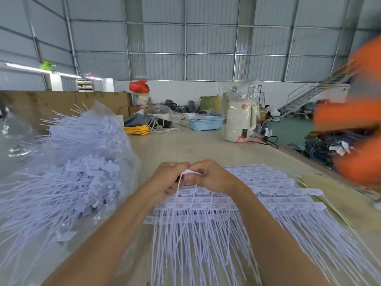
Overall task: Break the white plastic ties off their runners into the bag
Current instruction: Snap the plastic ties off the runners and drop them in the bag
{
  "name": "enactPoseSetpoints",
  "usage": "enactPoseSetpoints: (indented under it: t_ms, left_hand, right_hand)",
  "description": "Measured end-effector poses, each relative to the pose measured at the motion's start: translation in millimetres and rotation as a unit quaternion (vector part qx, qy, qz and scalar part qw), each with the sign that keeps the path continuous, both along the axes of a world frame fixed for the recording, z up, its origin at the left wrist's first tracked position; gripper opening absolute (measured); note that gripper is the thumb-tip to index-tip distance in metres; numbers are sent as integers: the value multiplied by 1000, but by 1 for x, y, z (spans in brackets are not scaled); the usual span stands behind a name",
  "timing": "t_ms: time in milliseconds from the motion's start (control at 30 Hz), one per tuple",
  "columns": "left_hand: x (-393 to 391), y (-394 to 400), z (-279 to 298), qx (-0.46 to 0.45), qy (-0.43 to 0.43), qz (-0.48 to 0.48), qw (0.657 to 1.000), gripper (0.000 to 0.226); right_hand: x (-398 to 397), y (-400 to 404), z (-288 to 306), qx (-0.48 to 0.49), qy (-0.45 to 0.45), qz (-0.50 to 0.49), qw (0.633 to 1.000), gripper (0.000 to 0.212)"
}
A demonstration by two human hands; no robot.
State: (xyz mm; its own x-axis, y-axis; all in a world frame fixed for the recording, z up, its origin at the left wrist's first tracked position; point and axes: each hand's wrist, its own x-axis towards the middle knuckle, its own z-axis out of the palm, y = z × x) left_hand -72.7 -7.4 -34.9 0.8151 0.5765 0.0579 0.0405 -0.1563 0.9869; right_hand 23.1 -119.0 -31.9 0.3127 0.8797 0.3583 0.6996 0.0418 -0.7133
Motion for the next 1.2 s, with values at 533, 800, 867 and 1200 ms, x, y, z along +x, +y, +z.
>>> enactPoseSetpoints:
  t_ms: [533,800,867,1200]
  left_hand:
    - [12,-6,-5,-126,-120,-72,982,62]
    - [15,-17,-17,23,-101,-23,994,32]
    - [15,-16,-16,19,-141,-8,990,32]
    - [15,-19,-17,2,-129,-38,991,43]
  right_hand:
    - [-6,-9,16,58,28,-11,998,21]
    - [4,-10,13,-52,-32,-62,996,46]
    - [10,-17,16,-91,-64,-72,991,30]
    - [10,-19,7,-29,-52,-15,998,18]
